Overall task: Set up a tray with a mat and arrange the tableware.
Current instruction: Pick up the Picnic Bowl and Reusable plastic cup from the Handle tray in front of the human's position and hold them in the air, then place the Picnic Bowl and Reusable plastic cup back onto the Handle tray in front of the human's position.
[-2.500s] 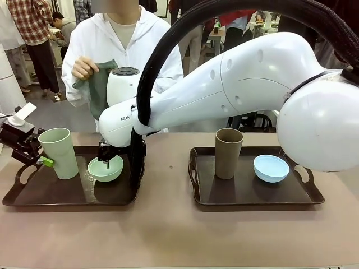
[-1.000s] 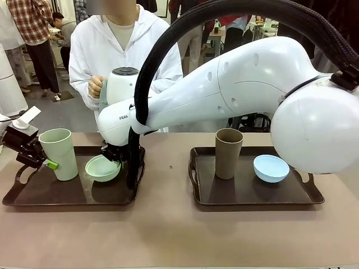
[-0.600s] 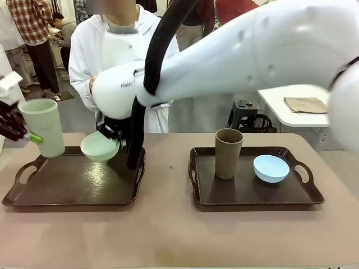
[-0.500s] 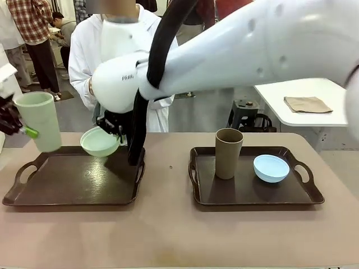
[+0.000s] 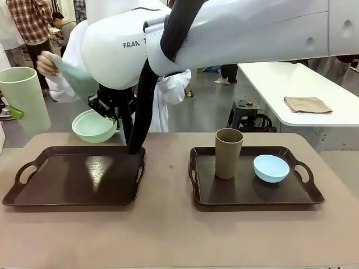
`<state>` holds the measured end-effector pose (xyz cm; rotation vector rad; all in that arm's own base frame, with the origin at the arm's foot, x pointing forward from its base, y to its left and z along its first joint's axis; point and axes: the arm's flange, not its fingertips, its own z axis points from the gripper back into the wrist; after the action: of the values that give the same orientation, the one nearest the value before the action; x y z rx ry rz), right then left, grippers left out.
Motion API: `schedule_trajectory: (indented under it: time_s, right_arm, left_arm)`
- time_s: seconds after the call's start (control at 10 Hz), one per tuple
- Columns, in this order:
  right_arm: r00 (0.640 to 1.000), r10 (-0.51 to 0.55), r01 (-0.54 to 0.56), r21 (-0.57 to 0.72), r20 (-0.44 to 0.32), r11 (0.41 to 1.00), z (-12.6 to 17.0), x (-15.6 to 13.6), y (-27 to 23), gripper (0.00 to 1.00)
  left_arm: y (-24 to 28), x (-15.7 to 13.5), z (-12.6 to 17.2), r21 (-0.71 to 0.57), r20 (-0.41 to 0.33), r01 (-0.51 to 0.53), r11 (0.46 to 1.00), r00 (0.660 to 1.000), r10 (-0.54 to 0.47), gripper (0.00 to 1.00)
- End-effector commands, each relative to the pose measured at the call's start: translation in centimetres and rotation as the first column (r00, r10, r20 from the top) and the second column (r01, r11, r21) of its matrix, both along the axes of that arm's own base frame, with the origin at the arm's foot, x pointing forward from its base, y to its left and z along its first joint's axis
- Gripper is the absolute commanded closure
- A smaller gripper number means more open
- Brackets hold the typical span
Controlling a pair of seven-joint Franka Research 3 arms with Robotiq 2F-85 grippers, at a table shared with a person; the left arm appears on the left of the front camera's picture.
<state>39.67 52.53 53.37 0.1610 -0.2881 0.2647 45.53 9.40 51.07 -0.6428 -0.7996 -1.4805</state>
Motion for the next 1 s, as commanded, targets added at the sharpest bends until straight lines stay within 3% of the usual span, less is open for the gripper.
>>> schedule_trajectory:
  time_s: [0.0,0.9]
  right_arm:
    - [1.000,-0.006,0.006,-0.003,0.001,1.000,-1.03,0.96,-0.11,1.00]
    - [1.000,-0.006,0.006,-0.003,0.001,1.000,-1.03,0.96,-0.11,1.00]
  left_arm:
    - [-0.22,0.33,-0.63,0.000,-0.012,0.006,1.000,1.000,-0.006,0.75]
    - [-0.22,0.33,-0.63,0.000,-0.012,0.006,1.000,1.000,-0.006,0.75]
